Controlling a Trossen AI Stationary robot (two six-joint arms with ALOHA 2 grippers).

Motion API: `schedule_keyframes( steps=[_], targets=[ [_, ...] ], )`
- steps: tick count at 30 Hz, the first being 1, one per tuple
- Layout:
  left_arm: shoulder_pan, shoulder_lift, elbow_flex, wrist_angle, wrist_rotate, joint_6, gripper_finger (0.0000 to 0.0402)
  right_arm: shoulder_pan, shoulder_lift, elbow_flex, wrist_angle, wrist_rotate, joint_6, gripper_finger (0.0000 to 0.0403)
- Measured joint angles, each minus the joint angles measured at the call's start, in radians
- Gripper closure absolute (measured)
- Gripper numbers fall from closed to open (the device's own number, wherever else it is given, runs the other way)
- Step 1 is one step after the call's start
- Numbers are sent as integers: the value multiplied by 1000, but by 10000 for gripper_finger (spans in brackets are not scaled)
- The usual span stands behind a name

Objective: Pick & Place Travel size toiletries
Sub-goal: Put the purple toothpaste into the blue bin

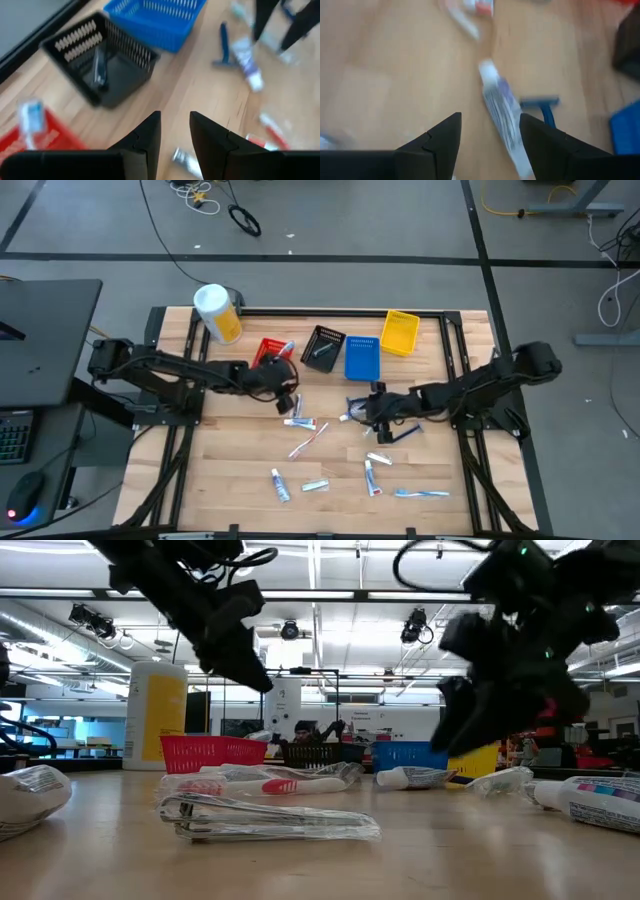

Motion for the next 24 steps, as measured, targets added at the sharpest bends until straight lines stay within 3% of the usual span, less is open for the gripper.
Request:
schedule_keyframes(
  steps=[8, 13, 24],
  targets=[
    [88, 0, 0, 43, 106, 3, 291, -1, 52, 0, 5, 131, -133, 190],
    [116, 0, 0, 47, 134, 2, 291, -3, 52, 0, -4, 92, -166, 203],
    [150, 0, 0, 49, 150, 21, 291, -23, 55, 0, -11, 92, -186, 332]
  ],
)
